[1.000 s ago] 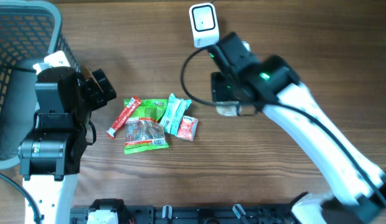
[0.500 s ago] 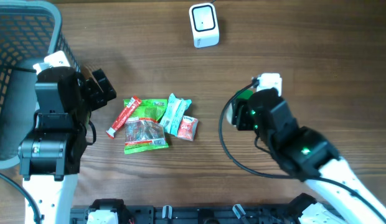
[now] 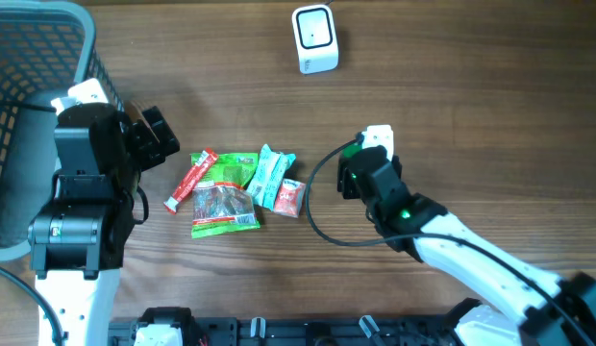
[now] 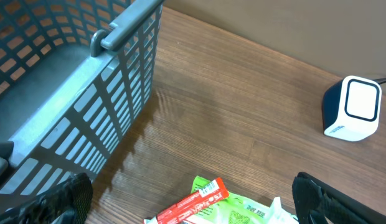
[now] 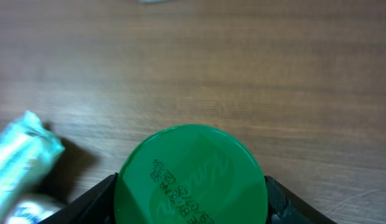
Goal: Scan the item barcode
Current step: 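Carry the jar right and set it down on the table, then lower the right gripper back onto the green-capped jar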
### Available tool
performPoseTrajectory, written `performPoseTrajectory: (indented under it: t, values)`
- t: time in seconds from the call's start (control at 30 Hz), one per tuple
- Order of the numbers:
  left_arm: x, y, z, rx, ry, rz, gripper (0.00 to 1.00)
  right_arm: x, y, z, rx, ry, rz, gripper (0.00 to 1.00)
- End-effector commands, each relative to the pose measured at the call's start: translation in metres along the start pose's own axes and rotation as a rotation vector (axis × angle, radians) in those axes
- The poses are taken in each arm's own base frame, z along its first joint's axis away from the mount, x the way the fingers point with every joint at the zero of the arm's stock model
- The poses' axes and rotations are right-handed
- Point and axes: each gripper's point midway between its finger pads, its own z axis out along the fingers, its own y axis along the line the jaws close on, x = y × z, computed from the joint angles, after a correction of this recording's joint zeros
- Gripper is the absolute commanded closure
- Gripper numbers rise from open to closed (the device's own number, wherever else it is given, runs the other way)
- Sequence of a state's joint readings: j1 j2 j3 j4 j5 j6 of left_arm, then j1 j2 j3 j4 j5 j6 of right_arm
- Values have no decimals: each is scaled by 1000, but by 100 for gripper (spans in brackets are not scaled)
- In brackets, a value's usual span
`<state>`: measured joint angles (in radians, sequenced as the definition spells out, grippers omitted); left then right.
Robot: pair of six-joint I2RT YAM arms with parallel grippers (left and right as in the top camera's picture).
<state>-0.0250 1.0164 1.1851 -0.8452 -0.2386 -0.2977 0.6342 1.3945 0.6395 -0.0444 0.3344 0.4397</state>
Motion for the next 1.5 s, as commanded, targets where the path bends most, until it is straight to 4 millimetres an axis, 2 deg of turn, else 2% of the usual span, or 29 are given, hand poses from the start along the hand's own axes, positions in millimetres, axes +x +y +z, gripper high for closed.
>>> performPoseTrajectory:
  t: [0.0, 0.07, 0.13, 0.17, 0.27, 0.37, 0.53, 0.67, 0.77, 0.83, 0.9, 0.97, 1.1, 1.27, 1.47]
  values:
    - [-6, 2, -2, -8, -18, -2, 0, 11, -2, 9, 19, 29, -9, 49]
    - [-6, 2, -2, -8, -18, -2, 0, 11, -1, 9, 11, 32, -9, 35]
    - [-6, 2, -2, -8, -18, -2, 0, 12, 1, 8, 0, 36, -8, 8]
    - [-6, 2, -2, -8, -18, -2, 0, 12, 2, 8, -3, 39, -9, 1]
    - [-6, 2, -2, -8, -18, -2, 0, 11, 4, 4, -24, 43, -4, 0]
    - [-6, 2, -2, -8, -18, -2, 0, -1, 6, -8, -78, 61, 23, 0]
    - [-6, 2, -2, -8, -18, -2, 0, -44, 13, -47, -180, 109, 27, 1]
    - [-6, 2, -2, -8, -18, -2, 0, -85, -1, -86, -126, 171, 60, 1]
    - [-6, 2, -2, -8, -18, -2, 0, -100, -11, -111, -93, 284, 130, 0]
    - [-6, 2, -2, -8, -18, -2, 0, -104, -13, -120, -94, 369, 130, 1]
    - [-6, 2, -2, -8, -18, -2, 0, -104, -15, -119, -73, 431, 115, 1]
    - [-6, 2, -2, -8, -18, -2, 0, -98, -14, -109, -63, 500, 79, 1]
    - [-6, 2, -2, -8, -18, -2, 0, -65, -5, -81, -86, 679, 60, 0]
    - [-6, 2, -2, -8, -18, -2, 0, -34, -7, -39, -54, 811, 7, 0]
    - [-6, 2, -2, -8, -18, -2, 0, 1, -11, -13, -41, 948, -52, 2]
